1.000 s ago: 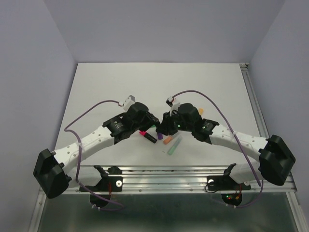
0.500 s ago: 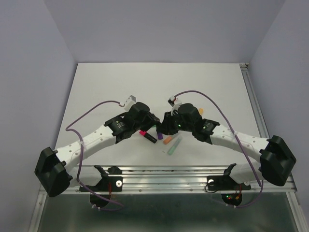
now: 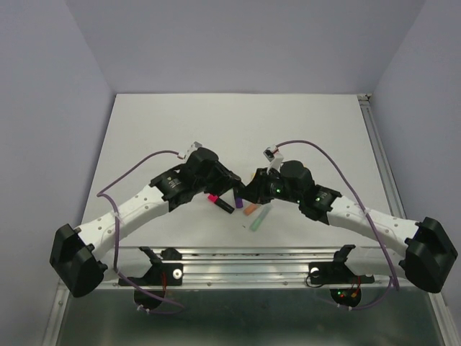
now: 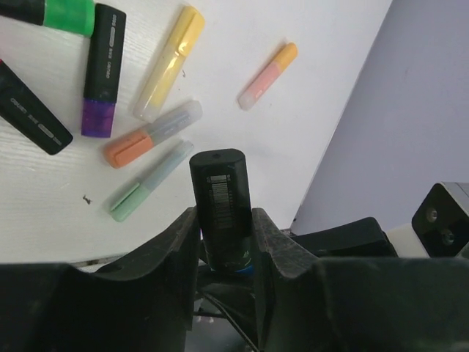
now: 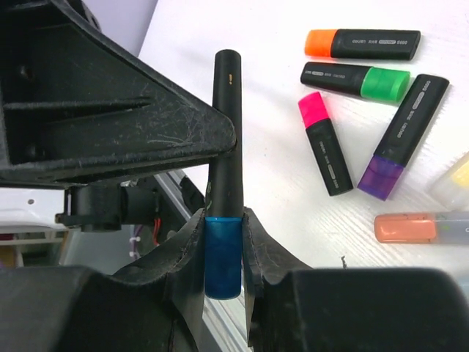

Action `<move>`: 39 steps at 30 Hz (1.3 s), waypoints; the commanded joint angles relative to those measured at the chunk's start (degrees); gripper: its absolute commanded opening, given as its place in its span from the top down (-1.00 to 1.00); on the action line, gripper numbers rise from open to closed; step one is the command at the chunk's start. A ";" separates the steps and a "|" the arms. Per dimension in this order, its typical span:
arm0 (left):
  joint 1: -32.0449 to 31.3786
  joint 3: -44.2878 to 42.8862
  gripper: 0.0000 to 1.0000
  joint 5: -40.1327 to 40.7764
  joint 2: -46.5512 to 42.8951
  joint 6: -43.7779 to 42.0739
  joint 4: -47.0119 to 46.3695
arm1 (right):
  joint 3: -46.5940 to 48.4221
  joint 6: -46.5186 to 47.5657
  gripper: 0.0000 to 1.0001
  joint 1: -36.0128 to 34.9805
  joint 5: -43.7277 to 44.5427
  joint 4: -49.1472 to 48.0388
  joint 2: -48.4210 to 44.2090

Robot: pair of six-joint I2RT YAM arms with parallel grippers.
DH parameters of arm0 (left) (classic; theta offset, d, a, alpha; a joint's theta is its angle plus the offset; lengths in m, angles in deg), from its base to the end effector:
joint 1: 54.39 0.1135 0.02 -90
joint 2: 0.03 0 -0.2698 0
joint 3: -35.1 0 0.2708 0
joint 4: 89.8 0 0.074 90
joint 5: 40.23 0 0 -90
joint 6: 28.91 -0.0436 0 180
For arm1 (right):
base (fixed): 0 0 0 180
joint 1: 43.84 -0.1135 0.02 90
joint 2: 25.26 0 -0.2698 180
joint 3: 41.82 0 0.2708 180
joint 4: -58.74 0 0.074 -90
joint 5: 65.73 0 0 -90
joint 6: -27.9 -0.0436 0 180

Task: Open the pen caps

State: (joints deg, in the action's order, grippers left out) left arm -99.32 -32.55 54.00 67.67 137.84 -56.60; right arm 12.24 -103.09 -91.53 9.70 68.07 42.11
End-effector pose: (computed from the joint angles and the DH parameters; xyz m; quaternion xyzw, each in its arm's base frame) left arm 0.2052 -0.2002 0.2985 -0.2579 0.8408 -0.3989 0.2598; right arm 0.1851 0.2196 0.2555 -0.1184 0.8199 0.4599 0.3197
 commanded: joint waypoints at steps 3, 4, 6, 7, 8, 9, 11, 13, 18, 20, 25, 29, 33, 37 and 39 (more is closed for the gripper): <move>13.02 -0.26 1.00 23.90 2.78 -7.14 3.42 | -3.46 -2.78 0.99 -1.45 -15.66 8.39 -7.52; 13.11 -0.08 1.00 23.29 3.31 -7.32 3.24 | -3.46 -2.86 0.99 -1.45 -15.75 7.95 -7.87; 13.11 0.44 1.00 23.10 3.49 -7.84 2.36 | -3.11 -2.78 0.99 -1.45 -15.49 7.77 -7.87; 13.28 0.53 1.00 22.93 3.84 -7.93 2.27 | -2.68 -2.69 0.99 -1.45 -15.84 7.77 -7.61; 13.29 0.53 1.00 23.02 3.93 -7.93 2.27 | -2.41 -2.69 0.99 -1.45 -16.19 7.86 -7.35; 13.46 0.45 1.00 22.93 3.93 -8.37 2.27 | -2.32 -2.69 0.99 -1.45 -15.93 7.95 -7.17; 13.55 0.27 1.00 23.28 3.67 -8.72 2.45 | -1.80 -2.34 0.99 -1.54 -15.41 8.38 -6.99; 13.72 0.10 1.00 23.72 3.23 -10.38 2.36 | -1.01 -1.20 0.99 -1.45 -10.94 11.45 -6.82; 15.57 -2.10 1.00 23.72 4.71 -16.97 3.15 | 4.09 0.03 0.99 0.29 4.96 22.69 -3.57; 18.01 -2.98 1.00 22.06 6.56 -21.44 3.58 | 4.62 1.09 0.99 6.06 8.14 24.81 -2.69; 24.53 -3.07 1.00 18.01 10.51 -29.88 2.02 | 2.95 4.07 0.99 21.73 14.18 28.15 -1.29; 29.72 -6.65 1.00 11.51 16.66 -39.12 -1.07 | 4.88 7.24 0.99 33.94 17.64 27.99 3.63; 30.95 -11.05 1.00 15.53 25.00 -45.10 0.86 | 7.08 8.12 0.99 37.65 27.28 29.21 9.96; 32.09 -13.88 1.00 16.51 29.66 -47.30 2.01 | 8.05 9.35 0.99 39.77 32.92 29.39 14.70; 32.53 -14.93 1.00 16.69 31.78 -47.40 2.80 | 8.49 9.18 0.99 40.30 34.68 29.66 16.99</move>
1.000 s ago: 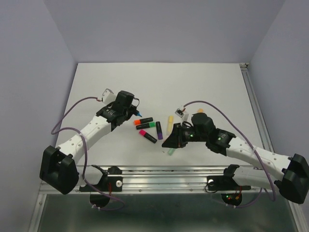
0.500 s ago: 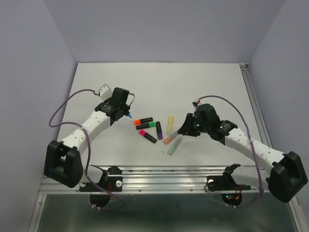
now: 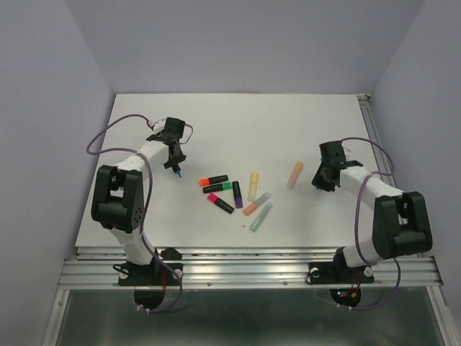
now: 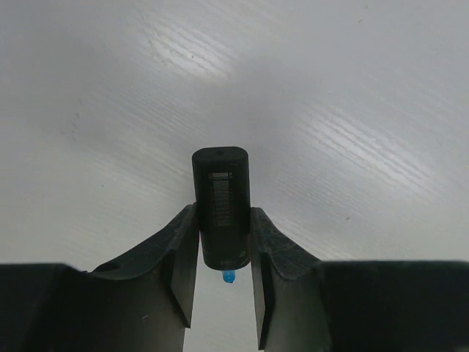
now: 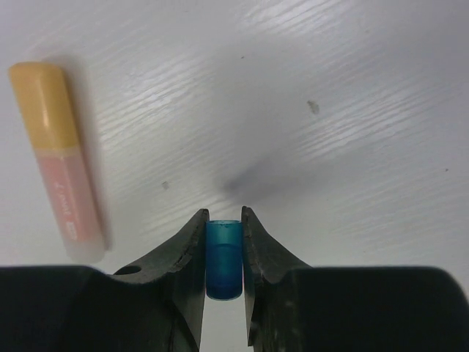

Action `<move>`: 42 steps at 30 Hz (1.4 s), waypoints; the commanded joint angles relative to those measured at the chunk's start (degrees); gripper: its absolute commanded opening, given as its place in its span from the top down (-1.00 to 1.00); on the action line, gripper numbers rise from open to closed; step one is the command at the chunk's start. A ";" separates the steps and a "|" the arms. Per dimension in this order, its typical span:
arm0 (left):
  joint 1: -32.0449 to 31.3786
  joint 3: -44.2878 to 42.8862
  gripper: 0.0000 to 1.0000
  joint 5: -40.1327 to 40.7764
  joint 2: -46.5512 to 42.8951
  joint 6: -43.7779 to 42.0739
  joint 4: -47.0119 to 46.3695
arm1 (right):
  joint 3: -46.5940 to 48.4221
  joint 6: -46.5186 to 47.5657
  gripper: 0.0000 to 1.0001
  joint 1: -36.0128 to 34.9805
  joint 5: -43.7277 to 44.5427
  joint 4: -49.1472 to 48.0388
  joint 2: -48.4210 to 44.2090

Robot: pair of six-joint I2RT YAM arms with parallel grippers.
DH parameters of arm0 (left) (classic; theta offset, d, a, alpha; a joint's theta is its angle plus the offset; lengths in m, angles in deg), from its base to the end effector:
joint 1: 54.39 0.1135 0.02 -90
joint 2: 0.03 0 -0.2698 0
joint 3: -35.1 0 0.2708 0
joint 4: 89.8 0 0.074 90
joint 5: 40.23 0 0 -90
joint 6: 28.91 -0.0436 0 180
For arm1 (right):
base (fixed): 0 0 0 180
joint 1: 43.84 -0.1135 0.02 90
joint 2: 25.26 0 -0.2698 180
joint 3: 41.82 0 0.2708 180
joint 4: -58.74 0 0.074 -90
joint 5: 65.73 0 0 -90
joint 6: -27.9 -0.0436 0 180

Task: Open the pen caps

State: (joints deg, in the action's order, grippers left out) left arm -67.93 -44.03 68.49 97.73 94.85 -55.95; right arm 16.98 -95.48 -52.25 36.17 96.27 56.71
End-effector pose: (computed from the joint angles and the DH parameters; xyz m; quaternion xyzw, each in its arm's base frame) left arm 0.3759 -0.0761 0.2029 -0.2155 0.9106 0.0138 0.3524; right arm 0.2866 0.0333 0.1724 0.2336 0.9339 -0.0040 0.2708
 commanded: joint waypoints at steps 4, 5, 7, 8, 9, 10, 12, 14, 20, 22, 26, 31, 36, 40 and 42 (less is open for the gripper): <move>2.02 -4.86 1.00 2.55 4.10 -4.75 2.50 | 4.01 1.13 0.98 1.20 9.45 0.85 4.16; 2.11 -5.13 1.00 2.55 4.46 -4.75 2.23 | 4.19 1.13 0.98 1.20 9.54 0.58 4.33; 2.29 -6.09 1.00 2.90 5.33 -5.81 1.71 | 5.23 1.22 0.98 1.37 10.07 -0.21 4.95; 2.46 -6.88 1.00 2.73 5.69 -6.07 1.70 | 5.85 1.31 0.98 1.37 10.07 -0.38 5.12; 2.73 -8.72 1.00 2.72 6.13 -6.51 1.70 | 6.47 1.48 0.98 1.46 10.07 -0.91 5.39; 2.73 -9.69 1.00 2.90 7.09 -7.56 1.62 | 7.95 1.66 0.99 1.55 9.98 -1.17 6.26; 2.73 -12.76 1.00 3.43 8.15 -8.35 1.62 | 9.54 1.83 0.97 1.98 9.55 -1.96 7.58; 3.17 -15.14 1.00 3.52 9.99 -9.67 1.18 | 10.95 2.80 0.96 2.51 7.62 -2.93 10.13; 4.92 -26.38 1.00 0.62 16.85 -12.84 3.11 | 17.28 3.33 0.95 5.76 5.41 -2.58 17.33; 5.01 -27.71 1.00 -0.69 18.69 -13.28 3.29 | 17.90 3.33 0.89 5.77 5.41 -2.32 18.31; 5.01 -31.22 0.85 -0.10 21.50 -12.93 6.00 | 17.72 2.98 0.72 5.86 5.68 -2.58 18.84; 5.10 -32.29 0.45 1.93 23.00 -12.14 8.73 | 17.02 2.71 0.60 5.86 5.77 -1.79 17.96; 5.10 -32.81 -0.04 1.85 22.83 -11.87 10.23 | 15.53 2.19 0.26 5.86 4.98 -0.56 15.76; 5.19 -32.73 -0.25 0.53 21.52 -11.70 10.67 | 15.52 2.54 -0.17 5.86 4.36 0.31 12.78; 5.10 -32.12 -0.35 0.18 20.20 -11.35 10.93 | 15.88 2.89 -0.32 5.85 3.83 1.54 10.94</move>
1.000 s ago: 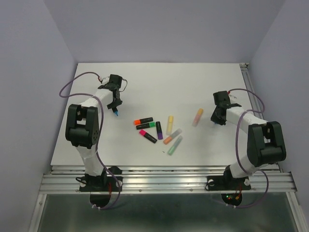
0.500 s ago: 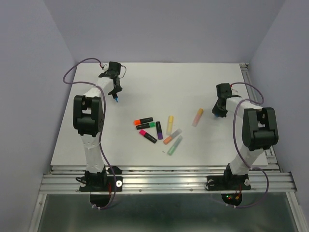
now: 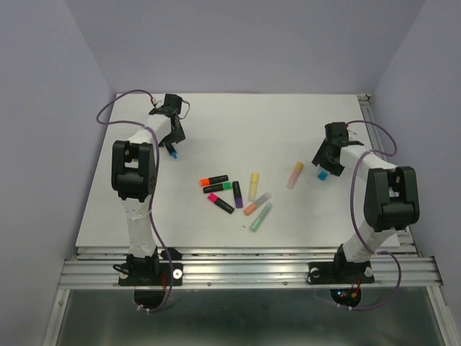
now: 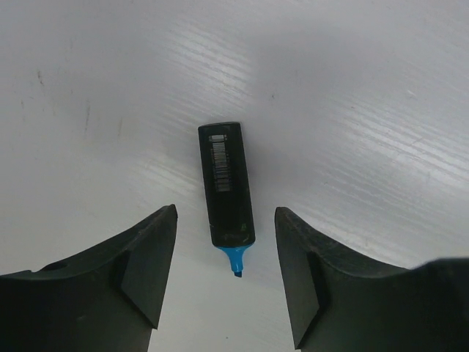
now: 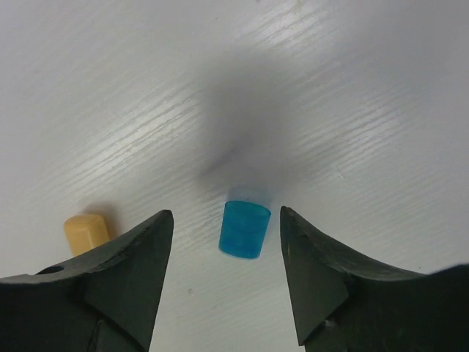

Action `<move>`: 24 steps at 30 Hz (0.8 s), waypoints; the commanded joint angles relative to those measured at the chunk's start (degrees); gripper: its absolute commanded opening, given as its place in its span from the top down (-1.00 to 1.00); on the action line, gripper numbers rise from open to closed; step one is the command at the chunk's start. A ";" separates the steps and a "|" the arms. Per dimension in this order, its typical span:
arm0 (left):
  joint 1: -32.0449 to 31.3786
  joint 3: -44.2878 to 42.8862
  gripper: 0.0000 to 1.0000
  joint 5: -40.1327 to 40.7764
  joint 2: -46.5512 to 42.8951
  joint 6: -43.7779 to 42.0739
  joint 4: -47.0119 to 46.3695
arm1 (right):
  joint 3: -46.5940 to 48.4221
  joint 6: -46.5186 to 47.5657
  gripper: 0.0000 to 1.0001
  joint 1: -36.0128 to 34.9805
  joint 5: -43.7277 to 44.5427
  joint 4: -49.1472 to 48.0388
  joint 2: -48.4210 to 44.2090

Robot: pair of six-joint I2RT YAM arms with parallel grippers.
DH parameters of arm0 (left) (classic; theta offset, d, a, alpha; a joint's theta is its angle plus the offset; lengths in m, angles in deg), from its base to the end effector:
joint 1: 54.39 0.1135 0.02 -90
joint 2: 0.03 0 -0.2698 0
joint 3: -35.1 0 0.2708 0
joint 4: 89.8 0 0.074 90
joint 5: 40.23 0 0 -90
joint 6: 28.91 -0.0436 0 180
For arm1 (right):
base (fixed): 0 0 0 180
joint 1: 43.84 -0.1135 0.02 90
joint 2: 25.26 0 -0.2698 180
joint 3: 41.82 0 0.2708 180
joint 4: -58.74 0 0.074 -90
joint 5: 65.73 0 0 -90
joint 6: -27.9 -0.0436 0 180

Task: Open the pen caps

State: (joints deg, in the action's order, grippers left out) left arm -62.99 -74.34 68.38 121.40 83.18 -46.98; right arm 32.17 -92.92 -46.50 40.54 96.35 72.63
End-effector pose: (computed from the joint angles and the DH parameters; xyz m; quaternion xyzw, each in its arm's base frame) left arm 0.4886 -0.0598 0.1932 -0.1590 0.9284 0.0697 0.3285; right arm 0.3601 0.0045 0.1692 0.2672 0.9222 -0.0612 0.2728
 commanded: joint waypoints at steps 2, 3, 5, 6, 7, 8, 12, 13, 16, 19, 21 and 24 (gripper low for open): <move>0.16 -1.01 -0.39 -0.85 -5.58 0.94 1.97 | 1.12 0.94 -0.44 0.11 -1.85 2.16 -6.30; 0.16 0.21 -0.39 -1.55 -6.37 1.20 1.88 | 1.13 1.12 -0.50 0.11 -2.12 2.86 -7.17; 0.08 2.41 -0.39 -3.31 -10.05 2.08 1.45 | 0.78 1.91 -0.78 0.11 -3.35 3.39 -10.33; -0.01 5.47 -0.39 -3.75 -11.72 3.21 0.40 | 0.43 2.17 -0.87 0.11 -3.79 3.74 -11.57; -0.27 7.41 -0.39 -4.54 -15.31 4.18 -0.22 | 0.07 2.79 -0.98 0.11 -5.36 3.92 -14.27; -0.71 9.61 -0.39 -4.72 -17.34 5.15 -0.83 | -0.28 3.14 -1.00 0.11 -6.24 4.18 -15.61; -4.66 22.00 -0.47 -4.38 -27.98 11.30 -3.30 | -4.04 4.55 -1.00 0.11 -10.20 5.33 -22.29; -5.80 26.63 -0.47 -4.20 -29.83 12.44 -3.39 | -5.02 4.64 -1.00 0.11 -10.73 5.33 -23.61; -9.67 34.13 -0.48 -4.81 -37.29 17.01 -2.86 | -9.15 4.46 -1.00 0.02 -12.22 5.07 -28.53; -15.20 39.85 -0.48 -6.74 -41.60 22.63 -2.51 | -13.37 3.59 -1.00 0.11 -14.95 4.19 -32.84; -21.07 41.87 -0.48 -7.01 -42.93 27.63 -2.34 | -14.95 2.71 -1.00 0.11 -15.92 3.84 -34.42; -26.36 45.91 -0.48 -8.76 -43.99 34.56 -0.15 | -17.76 1.74 -1.00 0.11 -15.92 2.26 -36.97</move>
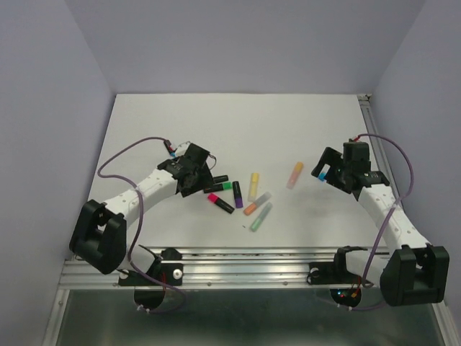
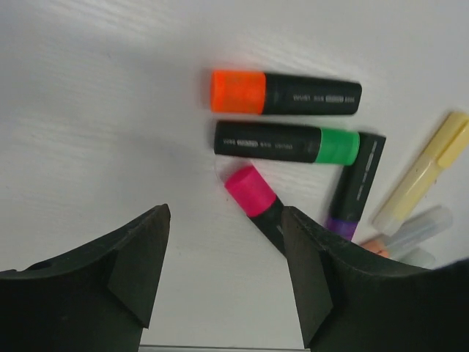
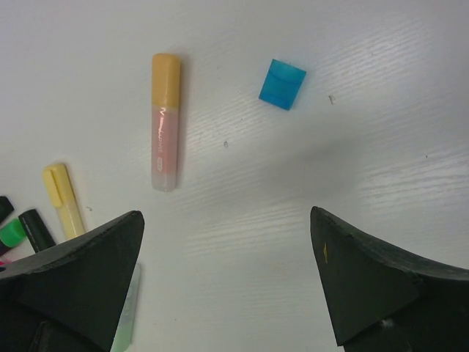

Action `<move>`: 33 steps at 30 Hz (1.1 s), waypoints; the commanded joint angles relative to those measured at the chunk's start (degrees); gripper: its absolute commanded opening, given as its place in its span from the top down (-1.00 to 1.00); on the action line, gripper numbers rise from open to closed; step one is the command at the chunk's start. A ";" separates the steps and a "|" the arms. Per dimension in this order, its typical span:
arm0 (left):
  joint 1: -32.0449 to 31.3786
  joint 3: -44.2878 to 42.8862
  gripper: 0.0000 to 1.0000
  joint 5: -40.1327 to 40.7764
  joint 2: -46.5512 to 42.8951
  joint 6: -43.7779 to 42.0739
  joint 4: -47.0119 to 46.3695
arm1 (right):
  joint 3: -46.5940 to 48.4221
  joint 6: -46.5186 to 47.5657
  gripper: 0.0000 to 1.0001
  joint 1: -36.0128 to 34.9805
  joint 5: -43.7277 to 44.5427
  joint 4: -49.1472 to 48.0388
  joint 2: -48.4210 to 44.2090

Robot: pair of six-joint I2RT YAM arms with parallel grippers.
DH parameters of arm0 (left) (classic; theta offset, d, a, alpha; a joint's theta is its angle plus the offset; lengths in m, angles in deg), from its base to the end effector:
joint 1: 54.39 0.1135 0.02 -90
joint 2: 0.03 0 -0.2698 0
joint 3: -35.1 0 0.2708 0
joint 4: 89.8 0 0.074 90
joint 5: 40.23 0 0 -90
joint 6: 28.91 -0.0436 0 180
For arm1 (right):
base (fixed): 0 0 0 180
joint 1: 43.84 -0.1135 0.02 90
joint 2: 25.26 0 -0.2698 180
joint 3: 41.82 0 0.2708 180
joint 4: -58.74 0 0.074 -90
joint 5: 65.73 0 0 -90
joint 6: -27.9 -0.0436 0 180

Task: Open the pen caps

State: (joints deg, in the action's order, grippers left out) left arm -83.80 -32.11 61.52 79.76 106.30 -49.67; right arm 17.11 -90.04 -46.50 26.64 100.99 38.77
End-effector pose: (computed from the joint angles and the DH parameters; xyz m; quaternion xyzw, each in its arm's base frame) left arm 0.2719 -0.1431 0.2272 -0.1620 0.9291 -0.1156 0.3117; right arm 0.2510 0.0099 0.2455 0.2111 0.9071 0.0774 0.3558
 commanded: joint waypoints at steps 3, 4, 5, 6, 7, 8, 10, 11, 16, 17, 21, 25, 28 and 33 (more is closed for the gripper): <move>-10.64 6.67 -0.48 -3.48 -3.76 18.91 2.82 | -4.03 -1.06 -1.00 0.02 -2.11 -2.47 -3.74; -11.97 7.04 -0.48 -3.49 -3.59 20.78 2.55 | -4.29 -1.15 -1.00 0.11 -2.02 -2.56 -3.82; -13.38 7.13 -0.48 -3.05 -3.24 22.36 2.72 | -4.55 -1.32 -1.00 0.11 -1.85 -2.73 -3.82; -14.44 6.95 -0.48 -2.79 -2.71 23.68 2.55 | -4.73 -1.32 -1.00 0.11 -1.84 -2.82 -3.91; -15.49 6.60 -0.48 -2.70 -1.23 25.17 2.64 | -4.82 -1.32 -1.00 0.11 -2.02 -2.82 -4.00; -15.50 6.34 -0.48 -2.52 -0.52 25.71 2.73 | -4.82 -1.32 -1.00 0.11 -2.11 -2.91 -4.09; -15.68 5.20 -0.47 -2.08 0.89 26.68 2.73 | -4.82 -1.15 -1.00 0.11 -2.11 -2.73 -4.44; -15.77 4.85 -0.47 -1.91 2.03 27.99 2.81 | -4.91 -1.06 -1.00 0.11 -2.11 -2.82 -4.79; -15.94 2.65 -0.46 -0.24 4.76 29.49 2.46 | -5.61 -1.15 -1.00 0.11 -2.11 -3.35 -5.67; -15.94 2.30 -0.45 0.29 5.98 30.02 2.81 | -5.52 -1.15 -1.00 0.02 -2.02 -3.26 -5.67; -16.12 -0.34 -0.42 1.17 8.89 30.20 3.60 | -5.70 -1.15 -1.00 0.02 -2.02 -3.35 -5.50; -16.03 -1.83 -0.42 1.17 11.35 30.29 3.78 | -5.70 -1.15 -1.00 0.11 -3.60 -3.52 -5.06; -16.38 -2.54 -0.40 1.17 13.54 30.37 3.96 | -5.79 -1.06 -1.00 0.02 -3.60 -3.61 -5.06; -16.38 -4.29 -0.30 2.05 17.76 29.41 5.53 | -6.05 -1.06 -1.00 0.11 -3.16 -3.96 -5.32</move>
State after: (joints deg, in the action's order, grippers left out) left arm -99.78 -34.45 61.17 95.41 135.70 -47.05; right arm 12.33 -90.85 -46.50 23.76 99.79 34.11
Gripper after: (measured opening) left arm 0.668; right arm 0.998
